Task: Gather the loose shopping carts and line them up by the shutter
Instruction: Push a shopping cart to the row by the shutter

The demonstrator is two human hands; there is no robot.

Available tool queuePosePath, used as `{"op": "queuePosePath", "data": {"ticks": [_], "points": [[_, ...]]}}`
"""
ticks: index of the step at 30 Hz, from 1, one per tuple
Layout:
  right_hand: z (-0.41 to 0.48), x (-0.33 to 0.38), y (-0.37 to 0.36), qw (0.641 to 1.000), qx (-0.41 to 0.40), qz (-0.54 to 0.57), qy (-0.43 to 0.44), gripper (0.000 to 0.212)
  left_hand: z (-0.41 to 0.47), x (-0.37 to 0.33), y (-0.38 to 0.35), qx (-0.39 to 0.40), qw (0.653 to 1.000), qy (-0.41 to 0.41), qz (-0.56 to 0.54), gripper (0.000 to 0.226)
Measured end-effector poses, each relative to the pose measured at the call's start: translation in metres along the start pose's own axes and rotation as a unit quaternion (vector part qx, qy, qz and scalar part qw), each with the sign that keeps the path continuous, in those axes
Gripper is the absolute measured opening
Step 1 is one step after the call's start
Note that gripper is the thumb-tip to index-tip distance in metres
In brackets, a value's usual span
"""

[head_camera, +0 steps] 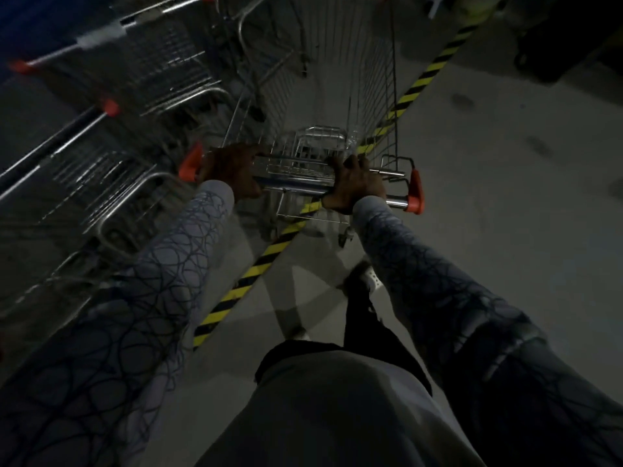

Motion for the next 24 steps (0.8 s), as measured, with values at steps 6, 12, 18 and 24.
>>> {"op": "queuePosePath", "data": {"ticks": [6,12,18,24], "points": [[0.081,-0.046,0.069,1.000,-0.011,-0.006,0.004,0.089,0.101,-0.031,0.044,0.006,1.000,0.013,-0.011,0.087],[0.166,-0.118,0.146,1.000,-0.010,-0.022,0.006,0.088,0.207,-0.087,0.081,0.010,0.999,0.016,-0.031,0.084],[0.235,-0.191,0.217,0.999,-0.014,-0.029,0.014,0.088,0.307,-0.135,0.102,-0.004,0.998,0.044,-0.048,0.085],[0.302,-0.244,0.292,0.997,-0.048,-0.058,0.035,0.089,0.399,-0.180,0.132,-0.024,0.996,0.045,-0.067,0.081]]}}
Point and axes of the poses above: each hand's wrist, its own z-axis towards the middle knuckle, its own y-axis out of the back of the hand, x = y × z, the point moved 10 cm from there along z, towards the middle knuckle, and after that the axes turned 9 degrees about x, right-handed, at the moved point
